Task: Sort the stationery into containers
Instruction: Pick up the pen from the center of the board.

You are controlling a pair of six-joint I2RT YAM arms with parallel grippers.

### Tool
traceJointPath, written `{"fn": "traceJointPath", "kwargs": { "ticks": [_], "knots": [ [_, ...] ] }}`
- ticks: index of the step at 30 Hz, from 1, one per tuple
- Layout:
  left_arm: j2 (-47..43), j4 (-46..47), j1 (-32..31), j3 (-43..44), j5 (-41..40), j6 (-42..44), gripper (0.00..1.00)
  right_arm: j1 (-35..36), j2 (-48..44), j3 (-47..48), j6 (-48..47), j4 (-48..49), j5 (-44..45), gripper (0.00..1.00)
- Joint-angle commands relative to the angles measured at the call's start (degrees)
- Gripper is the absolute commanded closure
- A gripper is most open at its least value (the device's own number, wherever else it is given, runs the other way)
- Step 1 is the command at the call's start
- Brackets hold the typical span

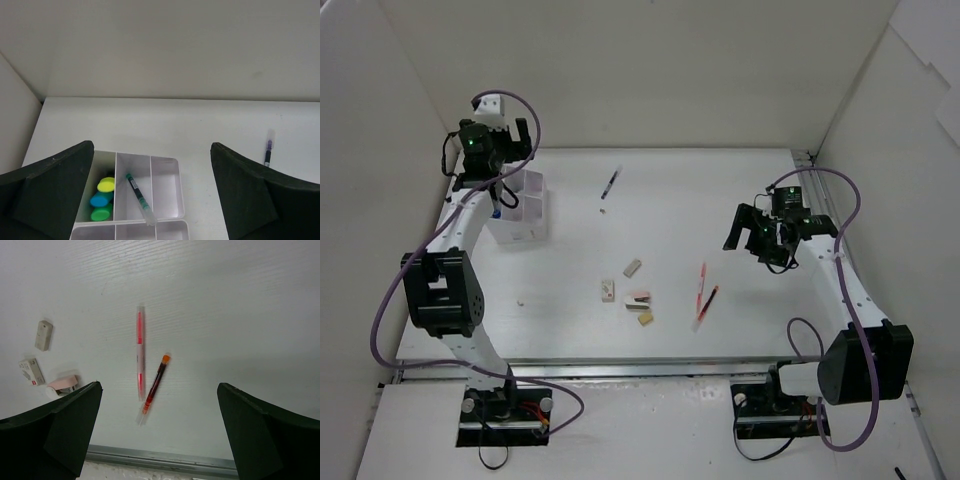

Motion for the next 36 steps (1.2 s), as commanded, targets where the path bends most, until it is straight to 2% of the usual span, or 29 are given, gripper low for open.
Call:
{"fn": "traceJointPath", "kwargs": {
  "ticks": [1, 6, 9, 10, 13, 17, 21, 24, 28, 30, 32, 36],
  "knots": [
    [-0.4, -3.1, -1.4, 5.4, 5.0, 0.3, 0.01, -0.3, -1.8, 0.4, 0.4, 1.5, 1.5, 0.02],
    [7.2, -11.7, -7.1, 15.2, 10.3, 5.3, 0.00, -0.3, -0.7, 2.4, 1.1, 1.5, 2.4, 0.02],
    [15.4, -21.2, -10.1, 27.1, 10.0, 7.6, 0.00, -0.3, 0.1, 2.3, 1.6, 1.9, 2.4, 0.02],
    [19.9, -25.3, -10.9, 33.4, 9.4, 7.5, 0.01, -0.4, 0.1, 2.1, 1.6, 1.9, 2.6, 0.02],
    [26.8, -29.5, -13.8, 42.5, 6.5, 7.4, 0.01, -0.5, 0.2, 1.6, 1.5, 1.9, 3.1, 0.02],
    [32.7, -31.2, -16.4, 48.6, 1.9, 7.5, 0.00, -0.6, 0.3, 1.2, 1.4, 1.9, 3.7, 0.02],
    [39.9, -34.6, -17.7, 55.2, 2.0, 4.4, 0.01, -0.7, 0.7, 0.7, 1.2, 1.9, 3.4, 0.02],
    [43.1, -35.8, -17.7, 57.6, 4.0, 1.7, 0.00, -0.8, 1.0, 0.2, 1.1, 2.0, 3.4, 0.02],
    [44.4, -35.5, -17.7, 56.3, 6.2, -0.5, 0.02, -0.9, 1.0, 0.0, 0.9, 2.1, 3.1, 0.02],
    [45.3, -36.0, -17.7, 56.2, 6.2, -1.6, 0.07, -0.8, 1.1, 0.2, 0.7, 2.1, 3.0, 0.02],
    [46.0, -36.7, -17.7, 57.6, 6.4, -2.3, 0.17, -0.8, 1.2, 0.1, 0.7, 2.1, 3.1, 0.02],
    [46.0, -37.9, -18.2, 56.9, 6.1, -3.0, 0.27, -0.9, 1.4, -0.4, 0.9, 2.2, 2.7, 0.02]
  ]
}}
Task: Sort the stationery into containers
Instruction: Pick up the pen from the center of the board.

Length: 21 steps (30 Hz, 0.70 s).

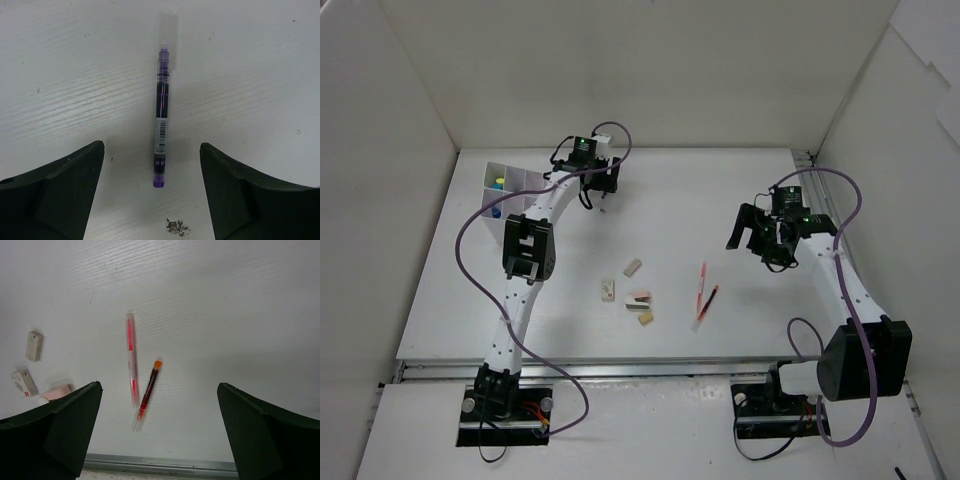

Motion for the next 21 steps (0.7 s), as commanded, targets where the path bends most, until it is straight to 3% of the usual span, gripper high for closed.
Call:
{"fn": "traceJointPath", "kwargs": {
  "ticks": [1, 4, 8, 16, 19, 21],
  "knots": [
    [-2.8, 0.1, -0.3, 2.9, 0.9, -2.3, 0.29, -0.6, 0.5, -0.3, 0.4, 1.8, 0.2, 0.02],
    [-2.0, -1.4, -0.8, 4.1, 2.4, -3.0, 0.35, -0.4, 0.4, -0.6, 0.5, 2.0, -0.2, 0.02],
    [-0.4, -3.9, -0.8, 6.6, 1.3, -4.0, 0.56, -0.5, 0.0, -0.8, 0.5, 2.1, -0.8, 0.02],
    [0.3, -6.0, -0.8, 7.7, -0.6, -5.9, 0.60, -0.5, -2.1, -1.4, 0.3, 2.0, -1.4, 0.02],
    [0.5, -8.0, -0.8, 8.0, -2.0, -7.6, 0.65, -0.5, -2.6, -1.6, 0.5, 2.0, -1.7, 0.02],
    [0.7, -8.9, -0.8, 7.9, -2.6, -8.3, 0.74, -0.4, -2.7, -1.7, 0.5, 2.0, -2.2, 0.02]
  ]
}}
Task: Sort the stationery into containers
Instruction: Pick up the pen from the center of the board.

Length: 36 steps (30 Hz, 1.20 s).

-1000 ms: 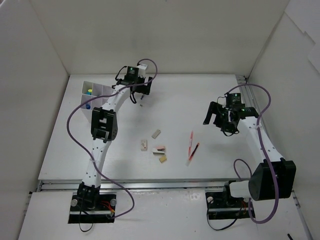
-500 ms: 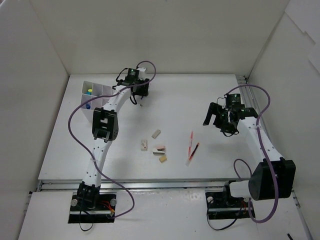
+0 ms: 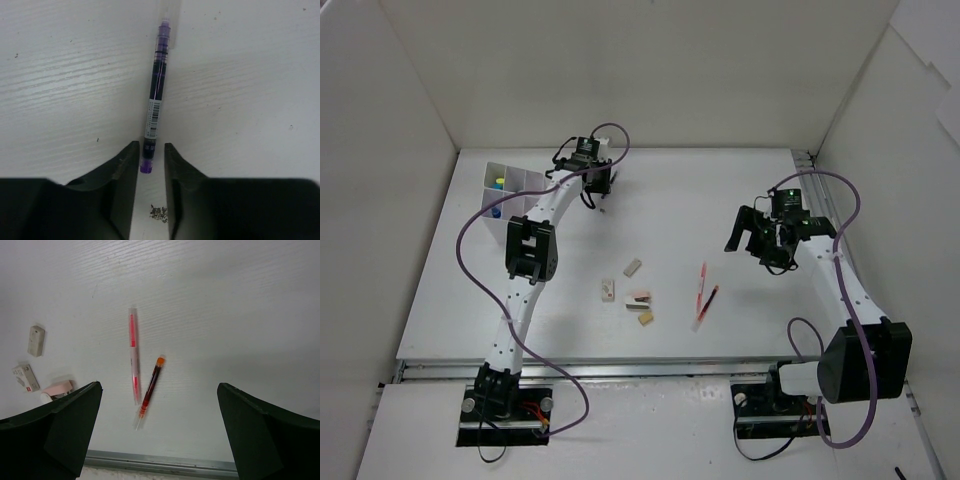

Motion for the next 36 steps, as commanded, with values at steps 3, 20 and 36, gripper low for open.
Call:
{"fn": "traceJointPath", "kwargs": {
  "ticks": [3, 20, 36],
  "knots": [
    [-1.5, -1.9, -0.3, 2.6, -3.1, -2.5, 0.83, -0.6, -2.7, -0.5, 0.6, 1.2, -1.4, 0.02],
    [-4.2, -1.3, -3.6, -0.7, -2.4, 3.6, 1.00, -0.4, -9.3, -3.1, 2.2, 1.2, -1.9, 0.02],
    [-40.2, 24.8, -8.0, -45.8, 7.3, 2.9, 1.00, 3.5, -11.1, -6.6, 5.5, 14.8, -6.4, 0.02]
  ]
}}
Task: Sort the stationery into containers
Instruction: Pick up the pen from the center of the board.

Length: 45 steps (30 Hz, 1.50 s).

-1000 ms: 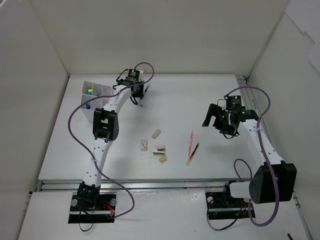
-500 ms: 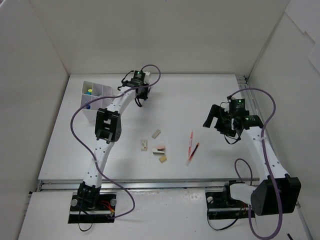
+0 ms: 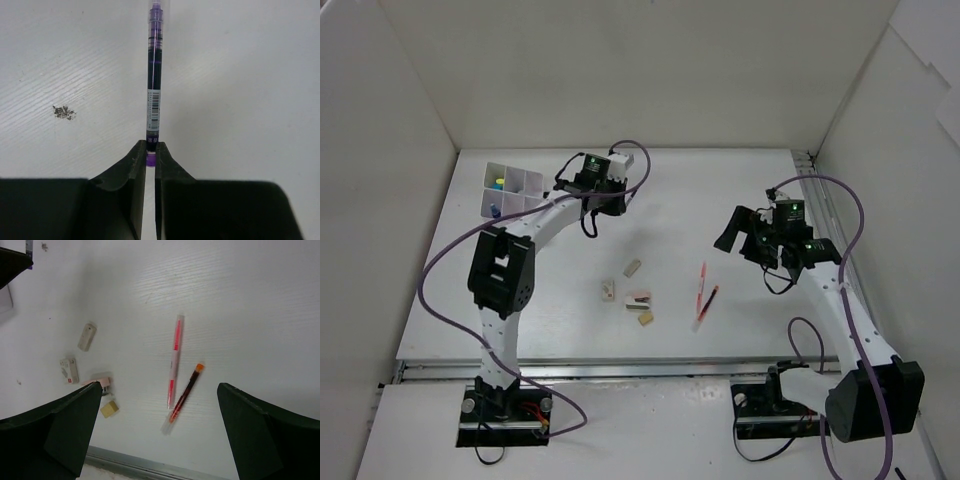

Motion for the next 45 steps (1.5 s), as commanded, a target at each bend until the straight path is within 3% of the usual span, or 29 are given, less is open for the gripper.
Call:
{"fn": "traceJointPath", "kwargs": {
  "ticks": [1, 5, 11, 15, 22, 30, 34, 38, 45],
  "knots": [
    [-12.7, 13.5, 0.2, -5.8, 3.3, -2.9, 1.00, 0.9, -0.4, -0.6, 2.0, 8.1, -1.9, 0.02],
    [-19.1, 17.9, 0.2, -13.4, 7.4, -4.2, 1.00, 3.5, 1.4, -1.0, 4.1, 15.3, -4.3, 0.02],
    [-24.9, 23.8, -1.1, -20.5, 11.9, -6.9, 1.00, 9.5, 10.2, 0.6, 12.4, 40.2, -8.4, 0.02],
    [-29.2, 27.6, -1.6, -25.6, 12.3, -7.9, 1.00, 11.7, 16.6, 2.8, 15.3, 49.3, -7.5, 0.02],
    [-32.9, 28.5, -3.5, -29.3, 12.7, -8.8, 1.00, 15.0, 23.7, 8.2, 15.0, 54.0, -7.2, 0.04],
    [-33.9, 31.0, -4.6, -31.4, 10.7, -12.1, 1.00, 17.9, 28.9, 11.0, 15.4, 57.9, -10.9, 0.14],
    [-34.0, 35.0, -4.6, -31.9, 9.4, -16.5, 1.00, 19.6, 29.6, 10.7, 15.8, 58.8, -10.7, 0.27],
    [-34.8, 38.5, -4.6, -33.6, 6.3, -20.1, 1.00, 20.3, 28.8, 9.5, 15.3, 60.3, -8.9, 0.49],
    [-35.3, 39.7, -5.1, -34.8, 6.4, -19.3, 1.00, 20.6, 28.4, 9.9, 12.7, 60.4, -9.8, 0.78]
  ]
}}
